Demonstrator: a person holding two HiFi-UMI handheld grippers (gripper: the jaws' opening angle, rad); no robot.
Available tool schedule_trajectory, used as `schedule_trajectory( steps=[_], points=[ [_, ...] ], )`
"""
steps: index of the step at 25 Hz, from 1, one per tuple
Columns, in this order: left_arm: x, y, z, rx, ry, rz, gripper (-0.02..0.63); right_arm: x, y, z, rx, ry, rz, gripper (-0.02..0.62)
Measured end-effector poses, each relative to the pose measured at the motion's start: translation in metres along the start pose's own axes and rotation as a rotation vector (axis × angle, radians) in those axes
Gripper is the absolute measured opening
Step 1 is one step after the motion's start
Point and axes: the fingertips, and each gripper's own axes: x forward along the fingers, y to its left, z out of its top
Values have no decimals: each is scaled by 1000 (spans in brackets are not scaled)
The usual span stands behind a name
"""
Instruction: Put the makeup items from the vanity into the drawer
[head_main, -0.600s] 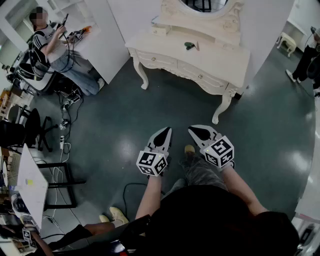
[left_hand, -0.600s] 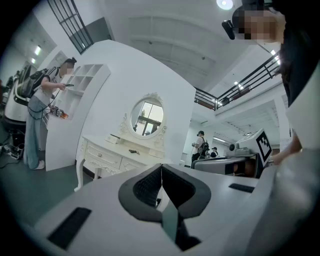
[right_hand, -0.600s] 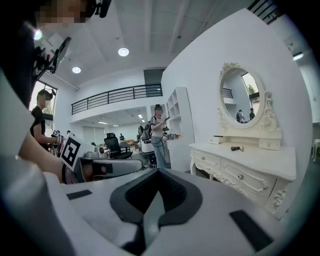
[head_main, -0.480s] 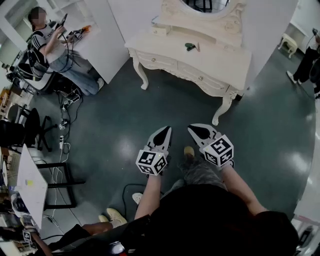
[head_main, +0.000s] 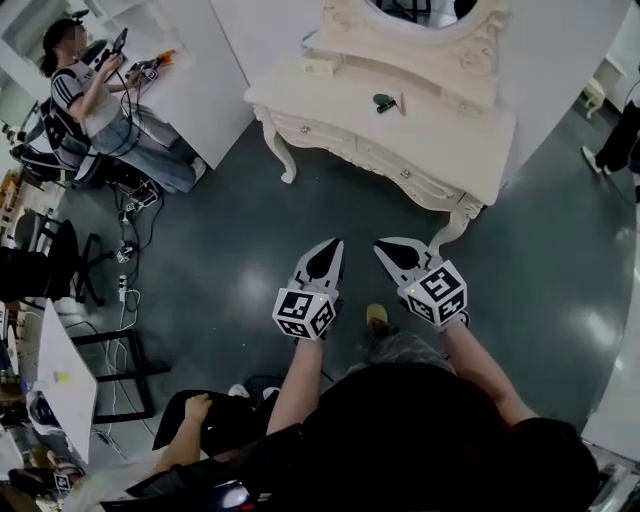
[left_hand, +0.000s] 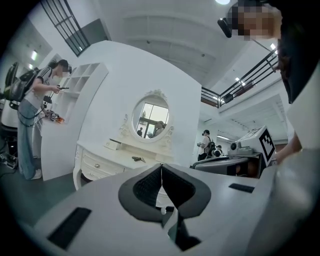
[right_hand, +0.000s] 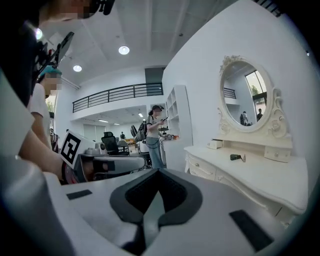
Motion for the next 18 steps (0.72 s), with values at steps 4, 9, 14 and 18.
schedule_trajectory(
  steps=[4,9,14,18],
  points=[
    [31,7,5,1,8,-13,11,15,-30,8,16,-4,13,21],
    [58,26,13,5,19,3,12,38,-53,20,26,-9,42,21],
    [82,41,23,13,3,14,12,57,-79,26,45,-5,49,21],
    [88,50,16,5,17,29,12,67,-89,20,74,6,60,21]
  ],
)
